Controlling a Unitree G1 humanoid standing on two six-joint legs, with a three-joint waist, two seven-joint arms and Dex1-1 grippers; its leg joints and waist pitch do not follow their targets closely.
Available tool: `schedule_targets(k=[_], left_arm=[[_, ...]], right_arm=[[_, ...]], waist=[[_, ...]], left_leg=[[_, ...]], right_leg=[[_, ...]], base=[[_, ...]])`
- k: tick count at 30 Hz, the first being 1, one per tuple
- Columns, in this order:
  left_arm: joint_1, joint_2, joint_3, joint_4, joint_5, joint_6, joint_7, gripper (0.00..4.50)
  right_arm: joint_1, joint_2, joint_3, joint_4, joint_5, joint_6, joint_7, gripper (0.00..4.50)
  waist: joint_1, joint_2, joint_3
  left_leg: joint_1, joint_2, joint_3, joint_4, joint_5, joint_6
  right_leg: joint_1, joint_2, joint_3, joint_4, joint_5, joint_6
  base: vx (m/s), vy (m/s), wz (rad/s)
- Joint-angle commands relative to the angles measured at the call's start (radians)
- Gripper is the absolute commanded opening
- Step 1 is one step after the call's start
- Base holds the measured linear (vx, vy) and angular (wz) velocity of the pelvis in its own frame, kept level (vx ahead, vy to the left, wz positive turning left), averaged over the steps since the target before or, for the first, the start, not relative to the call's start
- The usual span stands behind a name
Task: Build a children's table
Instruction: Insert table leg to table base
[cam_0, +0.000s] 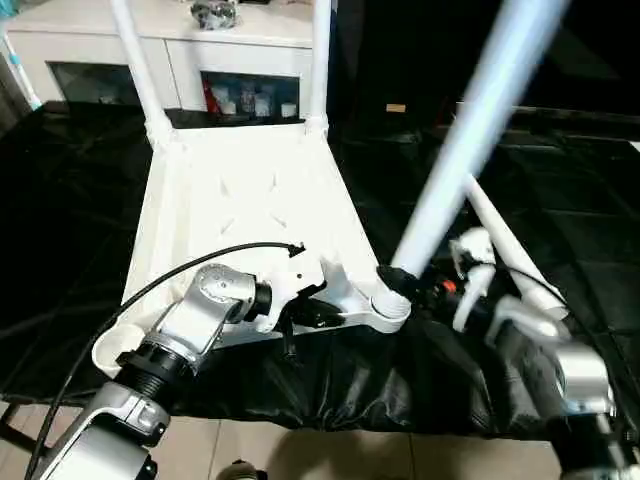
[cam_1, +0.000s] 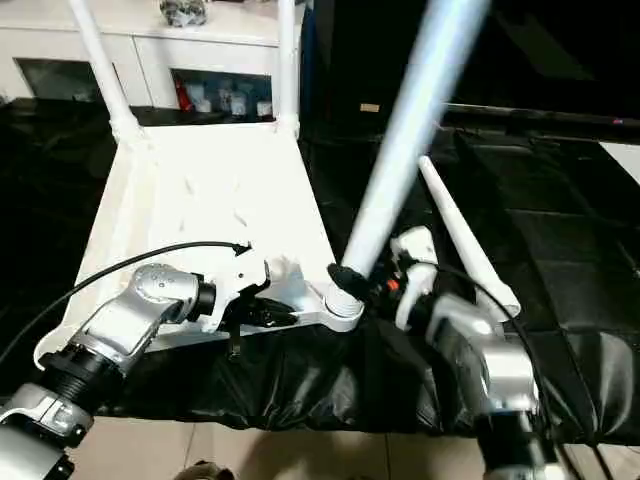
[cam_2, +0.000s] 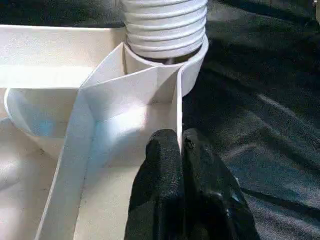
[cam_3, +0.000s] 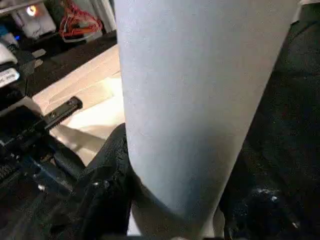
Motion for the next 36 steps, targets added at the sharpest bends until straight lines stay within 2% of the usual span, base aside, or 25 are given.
schedule_targets(k=[1,3,6,9,10,12,14,15,16,17,18,20,21,22,25,27,29,31,34,35,36], left_arm=[[-0.030,-0.033,0.042,-0.005,-0.036,-0.030,0.012,0.00],[-0.032,-0.034,0.043,-0.002,-0.036,-0.033,0.015,0.00],[-0.032,-0.036,0.045,-0.001,-0.036,-0.033,0.014,0.00],[-0.031,-0.039,0.044,0.000,-0.035,-0.035,0.015,0.00],[-0.031,-0.040,0.045,0.000,-0.035,-0.036,0.015,0.00],[-0.030,-0.045,0.049,-0.001,-0.037,-0.037,0.021,0.00],[-0.030,-0.046,0.050,-0.001,-0.038,-0.037,0.022,0.00],[-0.029,-0.046,0.051,-0.001,-0.037,-0.037,0.022,0.00],[-0.028,-0.046,0.051,-0.001,-0.037,-0.038,0.023,0.00],[-0.028,-0.046,0.051,-0.001,-0.037,-0.038,0.023,0.00],[-0.027,-0.046,0.051,-0.001,-0.037,-0.039,0.024,0.00],[-0.027,-0.046,0.052,-0.001,-0.037,-0.040,0.025,0.00],[-0.027,-0.046,0.052,0.000,-0.037,-0.040,0.026,0.00],[-0.027,-0.046,0.052,0.000,-0.037,-0.041,0.027,0.00],[-0.026,-0.045,0.052,-0.001,-0.036,-0.043,0.026,0.00],[-0.026,-0.043,0.051,-0.002,-0.034,-0.044,0.024,0.00],[-0.028,-0.040,0.048,-0.002,-0.030,-0.045,0.020,0.00],[-0.028,-0.038,0.047,-0.004,-0.030,-0.045,0.018,0.00],[-0.028,-0.036,0.047,-0.005,-0.030,-0.044,0.014,0.00],[-0.029,-0.034,0.045,-0.003,-0.028,-0.045,0.012,0.00],[-0.030,-0.033,0.042,-0.002,-0.026,-0.046,0.009,0.00]], right_arm=[[0.046,-0.006,-0.003,0.019,-0.028,0.006,-0.033,1.90],[0.055,-0.001,-0.001,0.010,-0.028,0.002,-0.040,1.90],[0.066,0.005,0.014,-0.011,-0.044,-0.001,-0.050,1.90],[0.068,0.000,0.044,-0.021,-0.073,-0.005,-0.047,1.90],[0.068,0.002,0.049,-0.024,-0.076,-0.008,-0.049,1.90],[0.069,0.023,0.036,-0.028,-0.053,-0.005,-0.063,1.90],[0.072,0.034,0.026,-0.030,-0.036,-0.001,-0.069,1.90],[0.077,0.044,0.016,-0.032,-0.018,0.007,-0.073,1.90],[0.081,0.043,0.017,-0.033,-0.017,0.008,-0.071,1.90],[0.081,0.043,0.017,-0.033,-0.017,0.008,-0.071,1.90],[0.086,0.041,0.020,-0.034,-0.022,0.005,-0.069,1.90],[0.090,0.043,0.018,-0.033,-0.026,0.002,-0.070,1.90],[0.093,0.047,0.013,-0.029,-0.027,-0.004,-0.074,1.90],[0.095,0.049,0.010,-0.026,-0.027,-0.008,-0.075,1.90],[0.099,0.043,0.021,-0.018,-0.052,-0.020,-0.080,1.90],[0.100,0.039,0.029,-0.015,-0.065,-0.029,-0.087,1.90],[0.100,0.014,0.063,0.000,-0.122,-0.059,-0.097,1.90],[0.097,0.004,0.078,0.005,-0.149,-0.073,-0.103,1.90],[0.091,0.009,0.075,0.001,-0.143,-0.066,-0.102,1.90],[0.082,0.009,0.075,0.005,-0.143,-0.066,-0.099,1.90],[0.071,0.007,0.078,0.012,-0.145,-0.069,-0.096,1.90]], waist=[[-0.009,-0.007,-0.056],[-0.010,-0.004,-0.056],[-0.012,-0.004,-0.054],[-0.014,-0.010,-0.053],[-0.013,-0.009,-0.052],[-0.016,-0.012,-0.050],[-0.019,-0.005,-0.050],[-0.022,0.003,-0.049],[-0.026,-0.005,-0.049],[-0.026,-0.001,-0.050],[-0.025,-0.001,-0.051],[-0.022,-0.003,-0.053],[-0.022,-0.009,-0.052],[-0.019,-0.009,-0.051],[-0.021,-0.005,-0.050],[-0.021,-0.005,-0.049],[-0.022,-0.005,-0.047],[-0.025,-0.005,-0.045],[-0.033,0.002,-0.042],[-0.039,0.010,-0.040],[-0.050,0.018,-0.036]], left_leg=[[0.042,0.014,-0.024,-0.083,-0.506,-0.034],[0.043,0.015,-0.024,-0.087,-0.513,-0.034],[0.043,0.014,-0.026,-0.088,-0.530,-0.036],[0.044,0.012,-0.027,-0.086,-0.536,-0.035],[0.045,0.011,-0.027,-0.085,-0.536,-0.035],[0.046,0.010,-0.029,-0.084,-0.542,-0.035],[0.049,0.011,-0.033,-0.084,-0.562,-0.037],[0.055,0.013,-0.037,-0.088,-0.590,-0.039],[0.051,0.014,-0.038,-0.091,-0.597,-0.037],[0.051,0.016,-0.041,-0.095,-0.605,-0.039],[0.046,0.019,-0.043,-0.104,-0.609,-0.043],[0.049,0.017,-0.040,-0.104,-0.589,-0.042],[0.048,0.016,-0.038,-0.103,-0.580,-0.038],[0.048,0.013,-0.036,-0.100,-0.561,-0.029],[0.044,0.016,-0.040,-0.103,-0.568,-0.034],[0.047,0.016,-0.040,-0.103,-0.578,-0.037],[0.048,0.016,-0.041,-0.102,-0.589,-0.039],[0.048,0.015,-0.042,-0.102,-0.601,-0.042],[0.057,0.015,-0.046,-0.100,-0.642,-0.044],[0.065,0.018,-0.048,-0.103,-0.679,-0.048],[0.066,0.027,-0.054,-0.117,-0.744,-0.055]], right_leg=[[0.007,-0.043,0.006,-0.111,-0.667,-0.078],[0.009,-0.043,0.004,-0.114,-0.659,-0.080],[0.008,-0.044,0.003,-0.118,-0.680,-0.072],[0.006,-0.046,0.000,-0.123,-0.721,-0.056],[0.005,-0.047,0.000,-0.124,-0.729,-0.054],[0.003,-0.048,-0.005,-0.130,-0.756,-0.044],[0.005,-0.048,-0.012,-0.135,-0.759,-0.041],[0.008,-0.047,-0.023,-0.140,-0.739,-0.045],[0.014,-0.045,-0.029,-0.141,-0.724,-0.044],[0.019,-0.046,-0.034,-0.138,-0.711,-0.046],[0.027,-0.052,-0.034,-0.133,-0.682,-0.050],[0.026,-0.059,-0.031,-0.137,-0.673,-0.058],[0.025,-0.060,-0.032,-0.139,-0.675,-0.059],[0.024,-0.066,-0.035,-0.142,-0.692,-0.056],[0.028,-0.069,-0.041,-0.143,-0.701,-0.048],[0.024,-0.069,-0.041,-0.144,-0.705,-0.047],[0.023,-0.069,-0.045,-0.147,-0.721,-0.041],[0.024,-0.067,-0.049,-0.151,-0.733,-0.035],[0.022,-0.065,-0.062,-0.161,-0.746,-0.028],[0.023,-0.059,-0.074,-0.168,-0.725,-0.029],[0.035,-0.047,-0.092,-0.166,-0.677,-0.030]], base=[[0.000,0.000,0.00],[0.000,0.000,0.00],[0.000,0.000,0.00],[0.000,0.000,0.00],[0.000,0.000,0.00],[0.000,0.000,0.00],[0.000,0.000,0.00],[0.000,0.000,0.00],[0.000,0.000,0.00],[0.000,0.000,0.00],[0.000,0.000,0.00],[0.000,0.000,0.00],[0.000,0.000,0.00],[0.000,0.000,0.00],[0.000,0.000,0.00],[0.000,0.000,0.00],[0.000,0.000,0.00],[0.000,0.000,0.00],[0.000,0.000,0.00],[0.000,0.000,0.00],[0.000,0.000,0.00]])
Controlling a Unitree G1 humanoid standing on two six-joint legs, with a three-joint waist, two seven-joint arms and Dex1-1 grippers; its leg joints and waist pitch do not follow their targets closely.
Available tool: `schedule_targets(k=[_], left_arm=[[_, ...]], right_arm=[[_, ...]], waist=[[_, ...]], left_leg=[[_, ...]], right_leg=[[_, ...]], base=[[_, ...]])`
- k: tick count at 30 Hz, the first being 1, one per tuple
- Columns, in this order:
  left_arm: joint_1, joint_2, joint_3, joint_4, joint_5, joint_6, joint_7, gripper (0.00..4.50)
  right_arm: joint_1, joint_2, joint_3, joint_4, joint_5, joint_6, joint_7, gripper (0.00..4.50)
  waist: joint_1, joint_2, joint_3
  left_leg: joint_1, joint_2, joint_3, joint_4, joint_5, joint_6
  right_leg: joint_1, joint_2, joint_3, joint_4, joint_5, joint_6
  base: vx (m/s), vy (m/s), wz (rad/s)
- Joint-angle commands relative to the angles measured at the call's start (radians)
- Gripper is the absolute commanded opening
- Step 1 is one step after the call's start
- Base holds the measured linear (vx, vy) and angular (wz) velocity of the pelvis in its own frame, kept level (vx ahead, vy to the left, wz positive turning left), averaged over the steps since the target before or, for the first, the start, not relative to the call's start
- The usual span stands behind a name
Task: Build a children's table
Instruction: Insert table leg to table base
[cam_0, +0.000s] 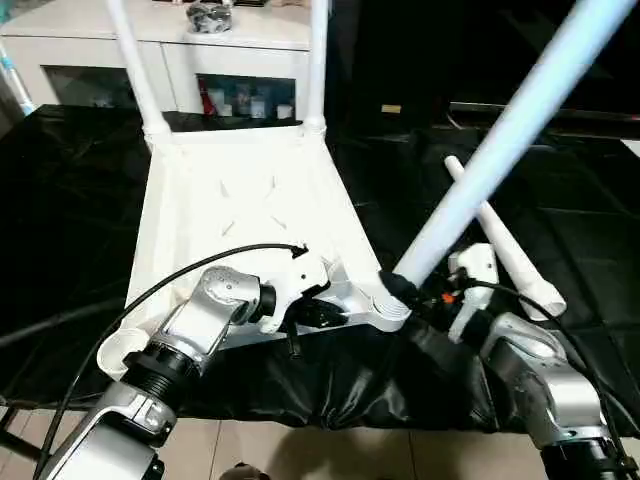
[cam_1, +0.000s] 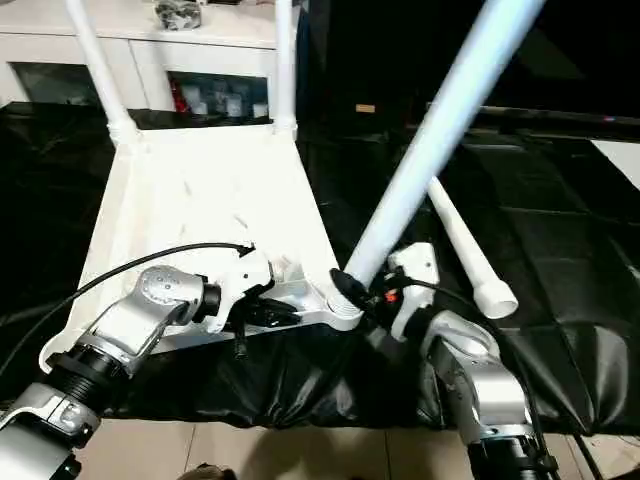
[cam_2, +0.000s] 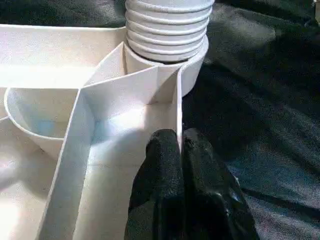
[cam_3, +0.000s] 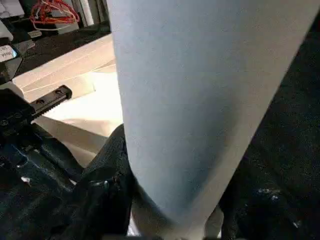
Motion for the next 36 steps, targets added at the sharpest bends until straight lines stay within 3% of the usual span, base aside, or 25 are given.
schedule_targets(k=[1,2,3,4,5,6,7,8,9,10,11,12,13,14,15,16,17,18,19,21,22,31,36], left_arm=[[-0.029,-0.020,0.033,-0.031,-0.039,-0.043,-0.012,0.00],[-0.029,-0.019,0.032,-0.031,-0.039,-0.043,-0.014,0.00],[-0.030,-0.020,0.032,-0.031,-0.038,-0.043,-0.015,0.00],[-0.029,-0.019,0.030,-0.032,-0.038,-0.042,-0.018,0.00],[-0.030,-0.018,0.030,-0.033,-0.037,-0.042,-0.019,0.00],[-0.029,-0.015,0.027,-0.036,-0.036,-0.042,-0.024,0.00],[-0.029,-0.014,0.026,-0.037,-0.036,-0.042,-0.026,0.00],[-0.029,-0.013,0.026,-0.037,-0.035,-0.042,-0.027,0.00],[-0.032,-0.011,0.023,-0.036,-0.031,-0.043,-0.031,0.00],[-0.033,-0.008,0.022,-0.037,-0.029,-0.044,-0.036,0.00],[-0.033,-0.006,0.020,-0.038,-0.028,-0.044,-0.040,0.00],[-0.034,-0.004,0.020,-0.039,-0.027,-0.043,-0.043,0.00],[-0.036,-0.001,0.017,-0.043,-0.028,-0.041,-0.049,0.00],[-0.037,0.001,0.016,-0.046,-0.027,-0.040,-0.055,0.00],[-0.038,0.002,0.014,-0.047,-0.027,-0.040,-0.058,0.00],[-0.039,0.003,0.014,-0.047,-0.026,-0.040,-0.061,0.00],[-0.041,0.005,0.014,-0.048,-0.024,-0.039,-0.064,0.00],[-0.042,0.008,0.013,-0.048,-0.021,-0.040,-0.068,0.00],[-0.043,0.011,0.012,-0.048,-0.019,-0.041,-0.071,0.00],[-0.042,0.018,0.011,-0.051,-0.019,-0.040,-0.079,0.00],[-0.042,0.024,0.010,-0.055,-0.020,-0.040,-0.088,0.00],[-0.040,0.065,-0.014,-0.090,-0.026,-0.033,-0.184,0.00],[-0.043,0.083,-0.023,-0.099,-0.027,-0.028,-0.220,0.00]], right_arm=[[0.014,-0.013,0.019,0.069,-0.037,0.038,-0.002,1.90],[0.006,-0.015,0.020,0.075,-0.037,0.039,0.002,1.90],[0.000,-0.017,0.022,0.080,-0.038,0.036,0.004,1.90],[-0.012,-0.027,0.032,0.090,-0.042,0.040,0.019,1.90],[-0.016,-0.031,0.036,0.094,-0.044,0.042,0.026,1.90],[-0.028,-0.042,0.046,0.102,-0.048,0.048,0.044,1.90],[-0.031,-0.045,0.049,0.103,-0.049,0.050,0.050,1.90],[-0.035,-0.049,0.053,0.106,-0.051,0.052,0.058,1.90],[-0.047,-0.059,0.061,0.114,-0.053,0.053,0.079,1.90],[-0.056,-0.067,0.068,0.120,-0.056,0.053,0.094,1.90],[-0.065,-0.074,0.075,0.125,-0.060,0.053,0.108,1.90],[-0.072,-0.081,0.081,0.130,-0.064,0.051,0.120,1.90],[-0.084,-0.090,0.088,0.138,-0.065,0.056,0.140,1.90],[-0.095,-0.099,0.098,0.146,-0.067,0.058,0.160,1.90],[-0.102,-0.105,0.104,0.153,-0.068,0.059,0.174,1.90],[-0.109,-0.112,0.112,0.158,-0.070,0.060,0.189,1.90],[-0.119,-0.123,0.127,0.169,-0.076,0.059,0.216,1.90],[-0.125,-0.129,0.133,0.176,-0.080,0.055,0.230,1.90],[-0.128,-0.132,0.136,0.181,-0.083,0.052,0.236,1.90],[-0.134,-0.137,0.140,0.192,-0.084,0.049,0.253,1.90],[-0.138,-0.141,0.144,0.201,-0.083,0.046,0.267,1.90],[-0.152,-0.165,0.173,0.232,-0.079,0.015,0.388,1.90],[-0.149,-0.173,0.194,0.229,-0.082,-0.012,0.449,1.90]], waist=[[-0.019,0.013,-0.040],[-0.012,0.018,-0.040],[-0.001,0.011,-0.037],[-0.002,-0.014,-0.032],[-0.002,-0.029,-0.029],[-0.009,-0.043,-0.027],[-0.008,-0.030,-0.025],[-0.015,-0.003,-0.029],[-0.019,0.038,-0.028],[0.017,0.058,-0.021],[0.018,0.031,-0.028],[0.026,-0.030,-0.039],[0.024,-0.043,-0.016],[0.026,-0.061,-0.030],[0.049,-0.031,-0.049],[0.049,-0.027,-0.052],[0.044,-0.012,-0.059],[0.039,-0.014,-0.057],[0.036,-0.019,-0.057],[0.036,-0.023,-0.058],[0.036,-0.028,-0.055],[0.041,-0.028,-0.052],[0.046,-0.026,-0.053]], left_leg=[[0.051,0.046,-0.032,-0.109,-0.778,-0.066],[0.021,0.070,-0.033,-0.157,-0.851,-0.083],[0.019,0.073,-0.013,-0.181,-0.880,-0.091],[0.061,0.038,0.015,-0.142,-0.827,-0.080],[0.111,0.004,0.019,-0.068,-0.742,-0.069],[0.121,-0.020,0.006,0.032,-0.495,-0.030],[0.093,-0.012,-0.004,0.022,-0.417,-0.018],[0.049,0.016,-0.018,-0.032,-0.463,-0.024],[-0.013,0.082,-0.053,-0.134,-0.734,-0.061],[-0.034,0.072,-0.017,-0.200,-0.953,-0.110],[-0.003,0.073,-0.013,-0.204,-0.963,-0.086],[0.070,0.043,-0.014,-0.124,-0.785,-0.083],[0.108,0.004,-0.003,-0.041,-0.654,-0.085],[0.127,-0.020,0.004,0.051,-0.453,-0.051],[-0.009,0.021,-0.032,-0.035,-0.135,-0.017],[-0.007,0.028,-0.026,-0.060,-0.137,-0.025],[0.010,0.038,-0.027,-0.071,-0.205,-0.039],[0.016,0.038,-0.022,-0.078,-0.308,-0.045],[0.024,0.034,-0.016,-0.073,-0.373,-0.044],[0.020,0.031,-0.011,-0.073,-0.367,-0.030],[0.018,0.031,-0.008,-0.074,-0.361,-0.023],[0.019,0.036,-0.004,-0.077,-0.338,-0.020],[0.020,0.038,0.002,-0.078,-0.284,-0.007]], right_leg=[[0.018,-0.010,-0.014,-0.078,-0.630,-0.038],[0.054,-0.001,0.010,-0.002,-0.498,-0.070],[0.050,0.008,0.028,0.036,-0.412,-0.095],[-0.002,0.008,0.030,-0.031,-0.559,-0.089],[-0.055,-0.013,0.010,-0.111,-0.752,-0.052],[-0.048,-0.091,0.000,-0.165,-0.970,0.001],[-0.013,-0.102,-0.006,-0.162,-0.980,0.008],[0.046,-0.065,-0.065,-0.134,-0.878,0.048],[0.117,-0.026,-0.046,0.029,-0.562,-0.003],[0.102,0.028,-0.029,0.137,-0.178,-0.092],[0.080,0.032,-0.006,0.143,-0.135,-0.093],[0.022,-0.019,0.067,0.054,-0.467,-0.078],[-0.048,-0.060,0.056,-0.059,-0.814,-0.056],[-0.071,-0.091,0.064,-0.100,-1.003,-0.039],[0.064,-0.101,0.082,-0.032,-0.838,-0.061],[0.050,-0.065,0.070,-0.021,-0.705,-0.072],[0.032,-0.033,0.067,0.007,-0.455,-0.129],[0.027,-0.022,0.071,0.017,-0.372,-0.174],[0.022,-0.020,0.078,0.015,-0.370,-0.201],[0.027,-0.023,0.081,0.014,-0.369,-0.211],[0.026,-0.024,0.081,0.009,-0.387,-0.204],[0.025,-0.026,0.081,0.003,-0.441,-0.175],[0.028,-0.020,0.081,0.015,-0.301,-0.213]], base=[[0.000,0.000,0.00],[0.000,0.000,0.00],[0.000,0.000,0.00],[-0.014,-0.042,0.18],[0.000,0.000,0.00],[0.000,0.000,0.00],[0.025,0.023,-0.25],[0.099,0.071,-0.33],[0.099,0.071,-0.33],[0.050,0.058,-0.12],[0.000,0.000,0.00],[0.000,0.000,0.00],[0.083,-0.101,0.19],[0.113,-0.042,-0.22],[0.113,-0.042,-0.22],[0.103,-0.007,-0.29],[0.000,0.000,0.00],[0.000,0.000,0.00],[0.000,0.000,0.00],[0.000,0.000,0.00],[0.000,0.000,0.00],[0.000,0.000,0.00],[0.000,0.000,0.00]])
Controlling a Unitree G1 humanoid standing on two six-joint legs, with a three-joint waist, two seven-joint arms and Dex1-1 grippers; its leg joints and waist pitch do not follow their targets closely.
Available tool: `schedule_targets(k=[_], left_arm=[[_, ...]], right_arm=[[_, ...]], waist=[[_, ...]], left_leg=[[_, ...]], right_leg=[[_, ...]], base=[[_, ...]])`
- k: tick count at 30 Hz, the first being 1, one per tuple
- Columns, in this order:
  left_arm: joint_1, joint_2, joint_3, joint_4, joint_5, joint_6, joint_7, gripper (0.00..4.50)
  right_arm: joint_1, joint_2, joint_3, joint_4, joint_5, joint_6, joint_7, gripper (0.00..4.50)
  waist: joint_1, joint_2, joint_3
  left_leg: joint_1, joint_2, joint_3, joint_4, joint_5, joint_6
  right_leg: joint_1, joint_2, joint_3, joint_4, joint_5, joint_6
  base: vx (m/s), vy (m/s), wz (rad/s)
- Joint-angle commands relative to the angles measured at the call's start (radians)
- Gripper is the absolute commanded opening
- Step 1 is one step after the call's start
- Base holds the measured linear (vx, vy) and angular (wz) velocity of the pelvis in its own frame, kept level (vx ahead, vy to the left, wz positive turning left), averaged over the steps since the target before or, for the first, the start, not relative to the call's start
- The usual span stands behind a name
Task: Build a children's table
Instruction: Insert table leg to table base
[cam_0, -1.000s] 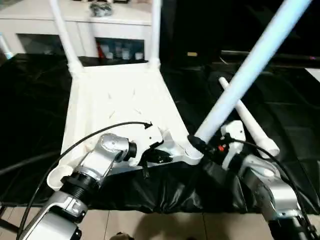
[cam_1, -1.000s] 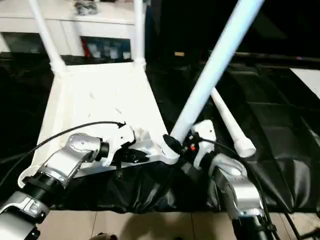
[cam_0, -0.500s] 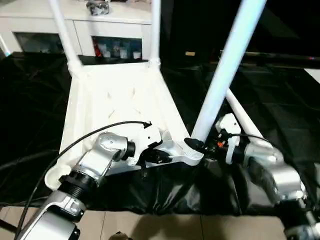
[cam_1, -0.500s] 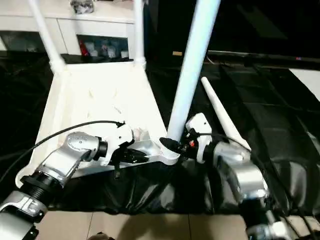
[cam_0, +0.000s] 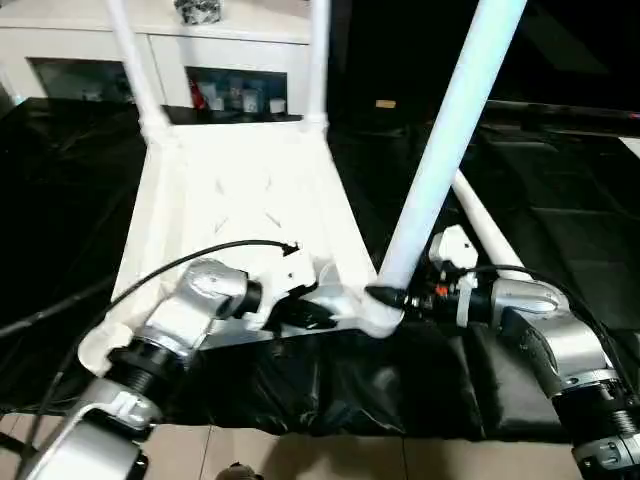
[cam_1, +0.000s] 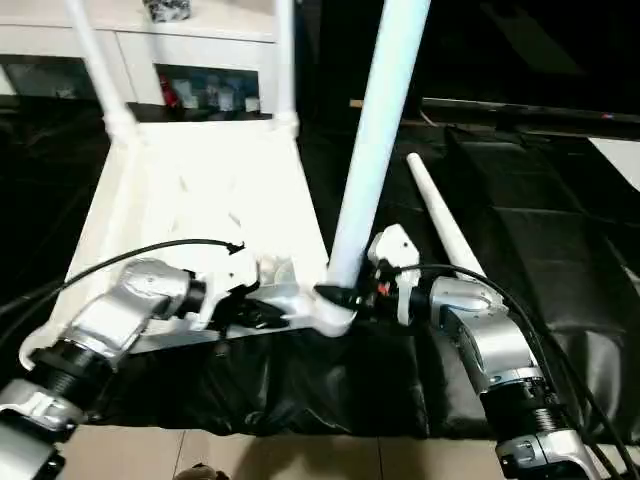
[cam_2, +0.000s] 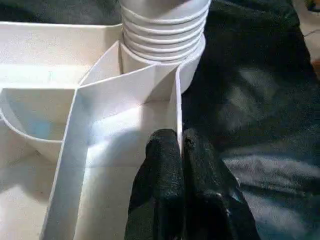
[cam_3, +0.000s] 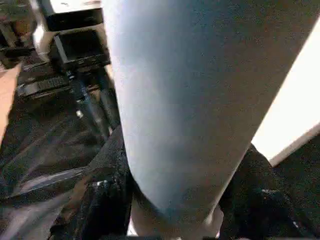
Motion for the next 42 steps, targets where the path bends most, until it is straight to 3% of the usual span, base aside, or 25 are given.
schedule_targets(k=[1,4,8,10,14,16,18,20,21,23,25,27,31,42], left_arm=[[-0.042,-0.005,-0.021,-0.043,-0.022,-0.014,-0.053,0.00],[-0.054,-0.008,-0.011,-0.022,-0.012,-0.017,-0.030,0.00],[-0.063,-0.032,0.030,-0.021,-0.007,0.000,0.059,0.00],[-0.061,-0.047,0.056,-0.040,-0.002,0.040,0.123,0.00],[-0.054,-0.086,0.100,-0.103,0.016,0.135,0.270,0.00],[-0.047,-0.103,0.114,-0.136,0.017,0.170,0.310,0.00],[-0.036,-0.129,0.125,-0.179,0.017,0.211,0.354,0.00],[0.020,-0.231,0.117,-0.297,0.034,0.299,0.475,0.00],[0.026,-0.242,0.113,-0.305,0.036,0.303,0.485,0.00],[0.048,-0.287,0.084,-0.310,0.045,0.300,0.527,0.00],[0.049,-0.293,0.071,-0.294,0.054,0.292,0.543,0.00],[0.044,-0.295,0.067,-0.279,0.061,0.288,0.560,0.00],[0.042,-0.299,0.074,-0.280,0.080,0.302,0.580,0.00],[0.030,-0.277,0.075,-0.267,0.079,0.286,0.561,0.00]], right_arm=[[0.040,-0.013,0.067,0.078,-0.045,0.028,0.022,1.90],[0.032,0.000,0.068,0.107,-0.056,0.013,0.013,1.90],[-0.003,0.054,0.029,0.182,-0.085,-0.021,-0.104,1.90],[-0.030,0.091,-0.006,0.233,-0.102,-0.034,-0.212,1.90],[-0.091,0.155,-0.072,0.328,-0.099,-0.023,-0.395,1.89],[-0.111,0.175,-0.088,0.356,-0.095,-0.016,-0.443,1.89],[-0.135,0.199,-0.104,0.393,-0.092,-0.010,-0.500,1.89],[-0.202,0.273,-0.125,0.500,-0.102,0.000,-0.651,1.89],[-0.207,0.280,-0.124,0.508,-0.104,-0.001,-0.659,1.89],[-0.219,0.310,-0.111,0.526,-0.118,-0.005,-0.666,1.89],[-0.219,0.319,-0.101,0.527,-0.126,-0.008,-0.663,1.89],[-0.216,0.322,-0.086,0.527,-0.139,-0.017,-0.662,1.89],[-0.215,0.332,-0.082,0.539,-0.147,-0.036,-0.654,1.89],[-0.228,0.337,-0.092,0.550,-0.160,-0.046,-0.647,1.89]], waist=[[-0.003,-0.001,-0.050],[-0.001,0.001,-0.046],[-0.004,-0.001,-0.038],[-0.010,-0.001,-0.033],[-0.028,-0.004,-0.030],[-0.042,-0.006,-0.032],[-0.048,-0.008,-0.035],[-0.058,-0.010,-0.040],[-0.065,-0.009,-0.039],[-0.067,-0.015,-0.040],[-0.064,-0.012,-0.041],[-0.061,-0.015,-0.036],[-0.061,-0.013,-0.031],[-0.064,-0.014,-0.032]], left_leg=[[0.008,0.026,0.000,-0.074,-0.272,0.023],[0.006,0.024,0.002,-0.075,-0.266,0.027],[0.009,0.024,0.001,-0.080,-0.322,0.009],[0.013,0.024,-0.003,-0.084,-0.358,-0.011],[0.004,0.023,-0.008,-0.088,-0.368,-0.026],[0.003,0.022,-0.006,-0.085,-0.351,-0.024],[-0.006,0.022,-0.004,-0.081,-0.290,-0.008],[-0.017,0.020,-0.003,-0.076,-0.202,0.006],[-0.020,0.017,-0.003,-0.072,-0.171,0.015],[-0.023,0.014,0.000,-0.067,-0.129,0.034],[-0.012,0.015,0.005,-0.062,-0.124,0.054],[-0.009,0.016,0.008,-0.066,-0.160,0.063],[-0.003,0.019,0.007,-0.074,-0.247,0.024],[-0.002,0.017,0.006,-0.077,-0.265,0.019]], right_leg=[[0.031,-0.038,0.048,-0.083,-0.236,-0.191],[0.030,-0.037,0.048,-0.081,-0.218,-0.200],[0.026,-0.041,0.049,-0.091,-0.307,-0.188],[0.020,-0.042,0.048,-0.097,-0.380,-0.170],[0.025,-0.041,0.046,-0.096,-0.387,-0.158],[0.023,-0.039,0.048,-0.093,-0.344,-0.172],[0.030,-0.037,0.049,-0.084,-0.258,-0.190],[0.036,-0.033,0.046,-0.070,-0.143,-0.215],[0.036,-0.030,0.045,-0.071,-0.112,-0.223],[0.039,-0.024,0.048,-0.066,-0.054,-0.229],[0.032,-0.022,0.055,-0.067,-0.013,-0.243],[0.031,-0.023,0.056,-0.075,-0.072,-0.239],[0.023,-0.024,0.060,-0.088,-0.214,-0.200],[0.020,-0.020,0.063,-0.089,-0.222,-0.186]], base=[[0.000,0.000,0.00],[0.000,0.000,0.00],[0.000,0.000,0.00],[0.000,0.000,0.00],[0.000,0.000,0.00],[0.000,0.000,0.00],[0.000,0.000,0.00],[0.000,0.000,0.00],[0.000,0.000,0.00],[0.000,0.000,0.00],[0.000,0.000,0.00],[0.000,0.000,0.00],[0.000,0.000,0.00],[0.000,0.000,0.00]])
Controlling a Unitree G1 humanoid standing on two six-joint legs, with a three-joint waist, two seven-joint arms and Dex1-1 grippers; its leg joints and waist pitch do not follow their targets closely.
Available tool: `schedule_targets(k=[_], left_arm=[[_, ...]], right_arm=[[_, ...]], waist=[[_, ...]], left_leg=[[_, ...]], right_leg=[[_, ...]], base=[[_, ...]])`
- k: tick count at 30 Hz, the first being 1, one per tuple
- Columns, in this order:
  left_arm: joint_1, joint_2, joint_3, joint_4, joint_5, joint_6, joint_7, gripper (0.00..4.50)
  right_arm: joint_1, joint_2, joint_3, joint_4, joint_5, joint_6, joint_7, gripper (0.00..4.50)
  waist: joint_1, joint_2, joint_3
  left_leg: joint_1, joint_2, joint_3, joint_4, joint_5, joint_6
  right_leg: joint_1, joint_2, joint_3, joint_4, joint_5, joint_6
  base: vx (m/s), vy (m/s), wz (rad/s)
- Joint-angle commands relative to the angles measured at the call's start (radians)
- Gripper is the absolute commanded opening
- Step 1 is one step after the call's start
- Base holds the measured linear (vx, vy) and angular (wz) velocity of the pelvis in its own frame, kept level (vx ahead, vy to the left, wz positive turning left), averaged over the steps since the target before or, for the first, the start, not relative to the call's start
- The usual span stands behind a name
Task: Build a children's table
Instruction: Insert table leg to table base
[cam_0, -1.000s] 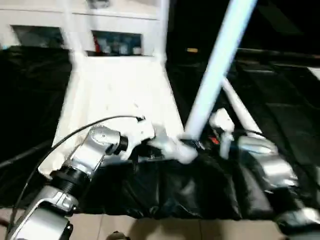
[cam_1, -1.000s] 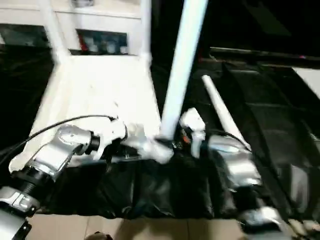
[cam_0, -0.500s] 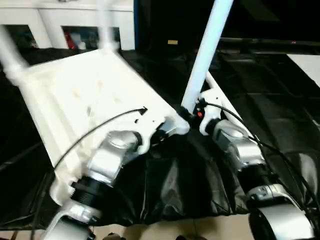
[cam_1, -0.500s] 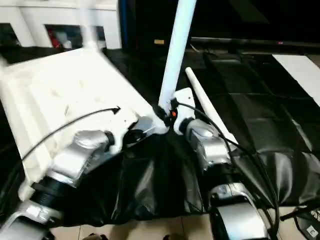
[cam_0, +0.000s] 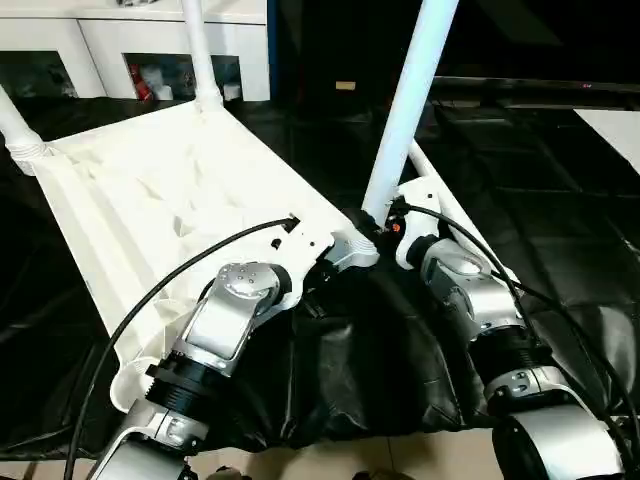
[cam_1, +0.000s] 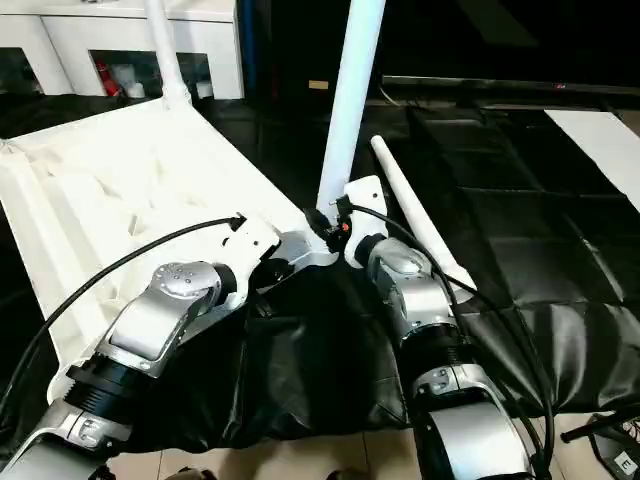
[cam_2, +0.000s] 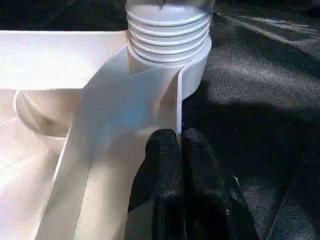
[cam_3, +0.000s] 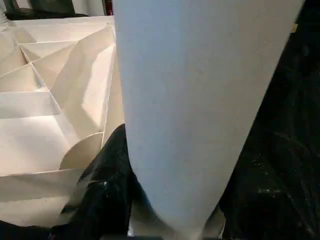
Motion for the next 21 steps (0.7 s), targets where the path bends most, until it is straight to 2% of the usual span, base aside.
schedule_targets(k=[1,11,12,13,15,16,20,21], left_arm=[[-0.027,-0.029,-0.044,-0.068,-0.046,-0.056,-0.057,0.00],[-0.027,-0.011,-0.052,-0.065,-0.054,-0.064,-0.094,0.00],[-0.028,-0.009,-0.052,-0.063,-0.053,-0.067,-0.097,0.00],[-0.029,-0.008,-0.052,-0.063,-0.053,-0.068,-0.098,0.00],[-0.032,-0.001,-0.052,-0.055,-0.053,-0.077,-0.105,0.00],[-0.032,0.000,-0.052,-0.054,-0.052,-0.079,-0.106,0.00],[-0.034,0.010,-0.056,-0.049,-0.053,-0.095,-0.125,0.00],[-0.033,0.015,-0.058,-0.047,-0.054,-0.104,-0.134,0.00]], right_arm=[[0.055,0.012,0.035,0.137,-0.046,0.066,-0.010,1.89],[0.052,0.006,0.033,0.124,-0.055,0.052,-0.002,1.89],[0.051,0.007,0.028,0.121,-0.048,0.052,0.004,2.24],[0.050,0.008,0.026,0.119,-0.046,0.053,0.006,2.24],[0.047,0.009,0.020,0.111,-0.040,0.047,0.017,2.62],[0.047,0.009,0.019,0.110,-0.040,0.046,0.018,2.64],[0.046,0.005,0.013,0.090,-0.031,0.033,0.033,2.94],[0.048,0.001,0.009,0.078,-0.024,0.030,0.044,3.13]], waist=[[0.007,0.001,-0.046],[0.005,0.004,-0.047],[0.006,0.004,-0.047],[0.005,0.005,-0.047],[0.006,0.007,-0.051],[0.007,0.007,-0.052],[0.013,0.009,-0.058],[0.015,0.009,-0.059]], left_leg=[[0.000,0.015,0.002,-0.068,-0.265,0.023],[0.001,0.014,0.003,-0.069,-0.267,0.021],[0.001,0.015,0.003,-0.069,-0.264,0.021],[0.001,0.015,0.003,-0.069,-0.262,0.022],[0.003,0.015,0.003,-0.067,-0.253,0.022],[0.004,0.015,0.004,-0.066,-0.248,0.025],[0.003,0.016,0.007,-0.060,-0.169,0.043],[0.004,0.016,0.008,-0.059,-0.157,0.049]], right_leg=[[0.042,-0.039,0.039,-0.083,-0.237,-0.181],[0.040,-0.038,0.039,-0.084,-0.231,-0.181],[0.040,-0.038,0.040,-0.083,-0.229,-0.183],[0.041,-0.038,0.040,-0.083,-0.225,-0.184],[0.041,-0.038,0.040,-0.081,-0.202,-0.193],[0.041,-0.038,0.040,-0.080,-0.189,-0.198],[0.048,-0.035,0.040,-0.065,-0.050,-0.235],[0.050,-0.035,0.039,-0.063,-0.027,-0.242]], base=[[0.000,0.000,0.00],[0.000,0.000,0.00],[0.000,0.000,0.00],[0.000,0.000,0.00],[0.000,0.000,0.00],[0.000,0.000,0.00],[0.000,0.000,0.00],[0.000,0.000,0.00]])
